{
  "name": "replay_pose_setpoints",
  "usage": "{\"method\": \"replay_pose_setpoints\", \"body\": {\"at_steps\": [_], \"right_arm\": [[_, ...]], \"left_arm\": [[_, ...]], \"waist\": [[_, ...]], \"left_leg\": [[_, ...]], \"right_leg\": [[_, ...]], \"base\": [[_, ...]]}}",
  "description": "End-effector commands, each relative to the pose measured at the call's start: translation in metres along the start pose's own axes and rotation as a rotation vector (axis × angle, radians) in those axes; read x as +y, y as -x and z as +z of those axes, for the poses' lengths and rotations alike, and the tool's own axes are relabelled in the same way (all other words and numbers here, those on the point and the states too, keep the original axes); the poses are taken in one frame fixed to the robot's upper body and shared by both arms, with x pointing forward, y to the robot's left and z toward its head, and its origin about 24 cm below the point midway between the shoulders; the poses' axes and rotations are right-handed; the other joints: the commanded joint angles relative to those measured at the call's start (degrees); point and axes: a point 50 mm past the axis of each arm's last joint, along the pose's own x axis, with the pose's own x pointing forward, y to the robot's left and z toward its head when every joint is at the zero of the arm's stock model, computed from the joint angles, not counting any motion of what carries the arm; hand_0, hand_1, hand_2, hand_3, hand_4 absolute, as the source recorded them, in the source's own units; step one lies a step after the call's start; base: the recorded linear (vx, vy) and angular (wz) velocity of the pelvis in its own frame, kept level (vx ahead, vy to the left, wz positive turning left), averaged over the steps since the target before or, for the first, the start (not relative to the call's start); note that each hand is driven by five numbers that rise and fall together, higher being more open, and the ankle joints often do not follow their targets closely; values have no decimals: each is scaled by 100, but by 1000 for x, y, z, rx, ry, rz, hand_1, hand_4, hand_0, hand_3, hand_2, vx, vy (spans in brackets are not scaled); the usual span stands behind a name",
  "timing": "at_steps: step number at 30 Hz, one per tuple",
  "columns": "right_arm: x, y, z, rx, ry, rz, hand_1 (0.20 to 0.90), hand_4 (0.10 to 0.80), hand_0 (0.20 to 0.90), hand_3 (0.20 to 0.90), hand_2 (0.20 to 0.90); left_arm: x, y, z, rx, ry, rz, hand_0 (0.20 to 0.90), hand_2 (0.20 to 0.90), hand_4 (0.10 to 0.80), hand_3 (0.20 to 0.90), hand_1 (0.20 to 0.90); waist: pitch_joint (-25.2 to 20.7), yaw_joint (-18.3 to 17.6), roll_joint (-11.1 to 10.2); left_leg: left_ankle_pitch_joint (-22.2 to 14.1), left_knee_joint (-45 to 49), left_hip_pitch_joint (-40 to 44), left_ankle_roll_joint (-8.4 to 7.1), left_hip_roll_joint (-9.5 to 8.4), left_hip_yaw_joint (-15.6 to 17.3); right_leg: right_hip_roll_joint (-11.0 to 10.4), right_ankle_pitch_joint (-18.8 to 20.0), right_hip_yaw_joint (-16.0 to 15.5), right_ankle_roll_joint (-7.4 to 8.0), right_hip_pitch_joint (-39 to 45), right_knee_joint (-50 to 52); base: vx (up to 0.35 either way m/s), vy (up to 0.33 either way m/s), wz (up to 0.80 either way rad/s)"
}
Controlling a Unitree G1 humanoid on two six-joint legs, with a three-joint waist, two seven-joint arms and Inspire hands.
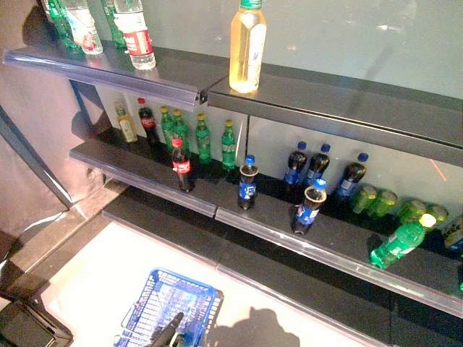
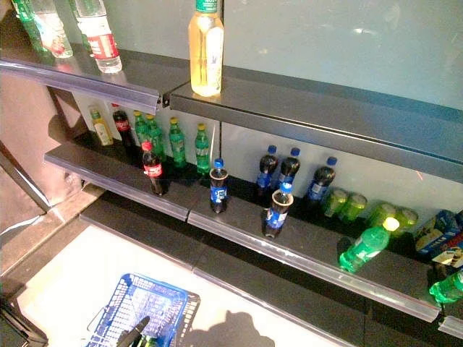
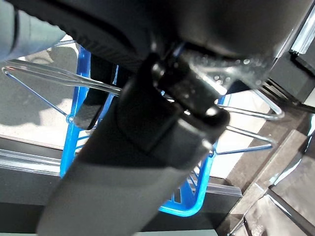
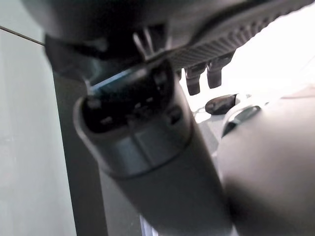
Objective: Pick up the drink and place into the basket.
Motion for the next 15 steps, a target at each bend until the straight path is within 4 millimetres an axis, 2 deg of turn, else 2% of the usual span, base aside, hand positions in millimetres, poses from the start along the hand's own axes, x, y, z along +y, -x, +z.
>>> {"method": "replay_pose_setpoints", "body": {"at_steps": [1, 2, 5, 9, 11, 12, 15], "right_arm": [[-20, 0, 2, 11, 141, -189, 900, 800, 900, 900, 900], [-20, 0, 3, 7, 141, -197, 900, 800, 900, 900, 900], [-22, 1, 24, -110, 155, -282, 900, 800, 900, 900, 900], [-19, 2, 52, -243, 159, -302, 900, 800, 900, 900, 900], [-16, 5, 71, -334, 164, -282, 900, 800, 900, 900, 900], [-12, 8, 86, -409, 167, -235, 900, 800, 900, 900, 900], [0, 13, 105, -500, 183, -129, 900, 800, 900, 900, 900]], "left_arm": [[-45, -6, 9, -69, -55, -169, 300, 300, 100, 200, 300], [-45, -6, 9, -69, -55, -169, 300, 300, 100, 200, 300], [-48, -6, 11, -77, -61, -170, 300, 300, 100, 200, 300], [-52, -6, 15, -82, -73, -175, 300, 300, 100, 200, 300], [-54, -7, 18, -83, -83, -181, 300, 300, 100, 200, 300], [-55, -7, 21, -84, -93, -187, 300, 300, 100, 200, 300], [-54, -6, 24, -87, -110, -193, 300, 300, 100, 200, 300]], "waist": [[197, 222, 160], [197, 223, 156], [213, 243, 121], [236, 293, 85], [254, 331, 67], [271, 379, 45], [288, 435, 3]], "left_leg": [[-210, 22, 68, -68, 216, 194], [-208, 22, 67, -69, 218, 192], [-201, 22, 60, -76, 221, 161], [-196, 22, 51, -80, 227, 125], [-194, 22, 40, -73, 233, 98], [-187, 22, 24, -59, 230, 61], [-183, 22, 3, -52, 227, 0]], "right_leg": [[-154, 131, -236, -42, -197, 338], [-153, 132, -234, -40, -197, 338], [-144, 148, -204, -25, -206, 339], [-139, 163, -196, -15, -205, 332], [-139, 164, -203, -17, -211, 336], [-141, 167, -229, -16, -210, 339], [-143, 176, -271, -9, -203, 328]], "base": [[0, 0, 0], [-19, -39, 1], [-3, -10, 1], [-1, -8, 1], [-7, -19, 1], [-14, -35, 2], [-14, -43, 4]]}}
